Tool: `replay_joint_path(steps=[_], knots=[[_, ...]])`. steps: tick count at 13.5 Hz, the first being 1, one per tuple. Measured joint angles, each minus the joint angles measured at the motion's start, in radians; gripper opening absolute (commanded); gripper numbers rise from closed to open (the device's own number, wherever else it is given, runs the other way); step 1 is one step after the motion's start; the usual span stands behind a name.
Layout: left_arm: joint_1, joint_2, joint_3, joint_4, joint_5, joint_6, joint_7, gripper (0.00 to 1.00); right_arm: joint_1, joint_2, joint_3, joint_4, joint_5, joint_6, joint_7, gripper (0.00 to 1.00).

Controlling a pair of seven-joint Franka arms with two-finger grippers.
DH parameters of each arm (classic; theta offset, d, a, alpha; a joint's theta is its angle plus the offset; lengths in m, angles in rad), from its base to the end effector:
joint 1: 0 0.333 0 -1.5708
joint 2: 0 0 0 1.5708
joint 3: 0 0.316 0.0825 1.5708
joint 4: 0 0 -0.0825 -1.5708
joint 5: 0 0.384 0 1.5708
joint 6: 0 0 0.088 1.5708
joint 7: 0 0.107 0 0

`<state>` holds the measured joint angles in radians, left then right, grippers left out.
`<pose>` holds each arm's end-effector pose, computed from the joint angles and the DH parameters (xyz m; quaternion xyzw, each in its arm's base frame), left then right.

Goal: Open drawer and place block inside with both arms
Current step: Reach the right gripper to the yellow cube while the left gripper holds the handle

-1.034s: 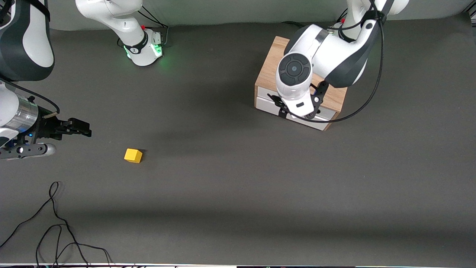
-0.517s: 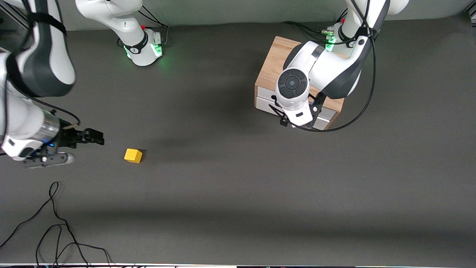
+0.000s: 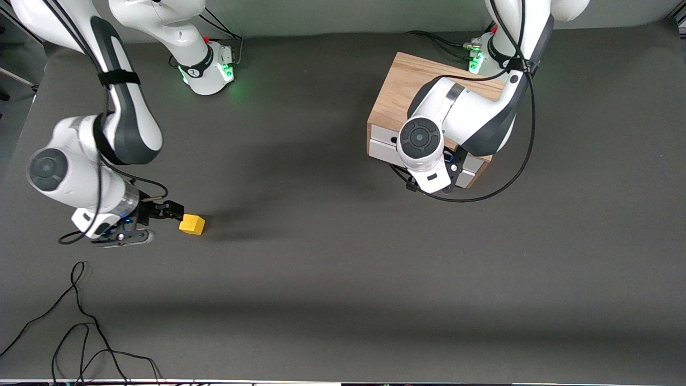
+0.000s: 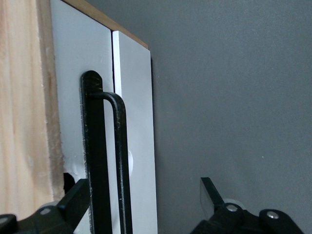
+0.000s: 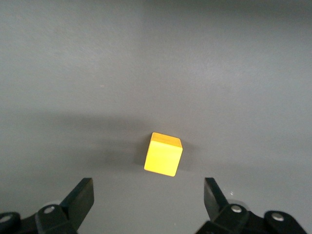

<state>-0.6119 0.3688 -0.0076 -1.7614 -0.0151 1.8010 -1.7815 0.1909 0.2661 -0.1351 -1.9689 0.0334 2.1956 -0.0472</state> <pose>0.4951 -0.3543 0.3345 -0.8230 -0.5439 0.0671 0.1497 0.5985 0.0375 0.3354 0.9989 0.0435 -0.0183 0.0045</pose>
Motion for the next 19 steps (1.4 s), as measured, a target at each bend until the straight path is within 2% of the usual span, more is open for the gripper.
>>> replay_joint_path(steps=[4, 10, 19], knots=[[0.000, 0.027, 0.000, -0.001, 0.000, 0.017, -0.027, 1.00, -0.002, 0.070, -0.002, -0.041, 0.032, 0.089, 0.001, 1.00], [0.000, 0.060, 0.000, -0.016, 0.000, 0.041, -0.034, 1.00, -0.007, 0.094, -0.005, -0.173, 0.070, 0.284, 0.001, 1.00], [0.000, 0.073, -0.004, -0.023, 0.000, 0.078, -0.020, 1.00, -0.009, 0.112, -0.008, -0.185, 0.075, 0.318, 0.001, 1.00]])
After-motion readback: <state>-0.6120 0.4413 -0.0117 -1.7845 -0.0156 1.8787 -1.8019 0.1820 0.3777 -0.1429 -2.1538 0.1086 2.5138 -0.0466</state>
